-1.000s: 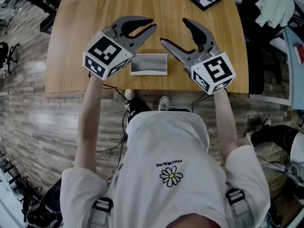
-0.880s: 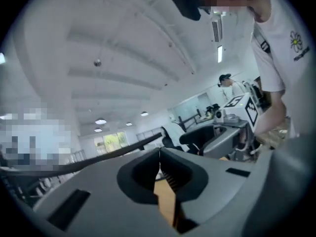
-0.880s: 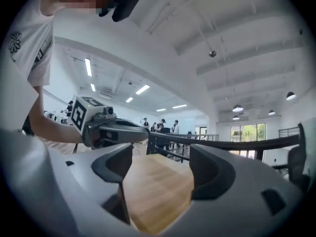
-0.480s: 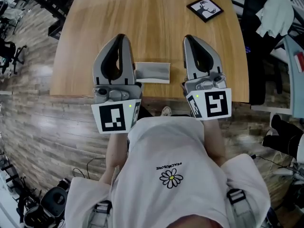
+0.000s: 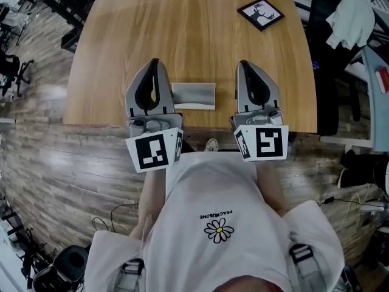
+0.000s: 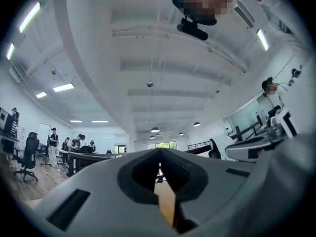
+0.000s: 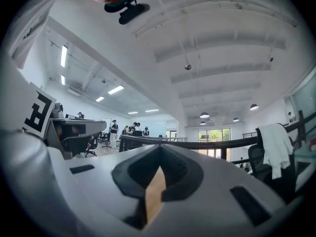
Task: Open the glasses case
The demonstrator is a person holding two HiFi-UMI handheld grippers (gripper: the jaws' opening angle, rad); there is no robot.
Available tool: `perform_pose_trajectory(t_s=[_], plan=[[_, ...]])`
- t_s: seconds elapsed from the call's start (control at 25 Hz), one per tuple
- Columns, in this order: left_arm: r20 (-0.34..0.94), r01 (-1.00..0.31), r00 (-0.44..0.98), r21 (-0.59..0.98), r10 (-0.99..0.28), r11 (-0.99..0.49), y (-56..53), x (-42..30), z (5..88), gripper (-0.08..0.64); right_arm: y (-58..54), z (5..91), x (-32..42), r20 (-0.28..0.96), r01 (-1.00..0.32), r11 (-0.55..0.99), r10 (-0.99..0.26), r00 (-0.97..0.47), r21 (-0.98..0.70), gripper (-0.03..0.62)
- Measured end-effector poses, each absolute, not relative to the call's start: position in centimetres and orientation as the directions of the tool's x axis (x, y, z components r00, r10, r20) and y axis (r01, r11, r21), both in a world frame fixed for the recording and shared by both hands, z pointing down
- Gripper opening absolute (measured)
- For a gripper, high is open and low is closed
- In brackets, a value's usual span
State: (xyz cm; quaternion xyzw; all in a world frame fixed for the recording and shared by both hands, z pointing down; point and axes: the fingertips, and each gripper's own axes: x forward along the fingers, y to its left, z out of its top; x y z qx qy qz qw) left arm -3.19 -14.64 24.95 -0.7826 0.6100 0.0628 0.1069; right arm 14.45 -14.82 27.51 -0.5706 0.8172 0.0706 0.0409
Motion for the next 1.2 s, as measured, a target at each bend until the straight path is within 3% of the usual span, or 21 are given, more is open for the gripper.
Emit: perform_pose_trajectory(t_s=[1.2], plan=[[-0.162,-0.969,0.234,-0.113,-0.959,-0.218,-14.8,-3.9,26.5,0.014,-14.7,28.3,14.2,-0.109,-0.936,0.336,-0.932,-0.346,0.101,0.012]])
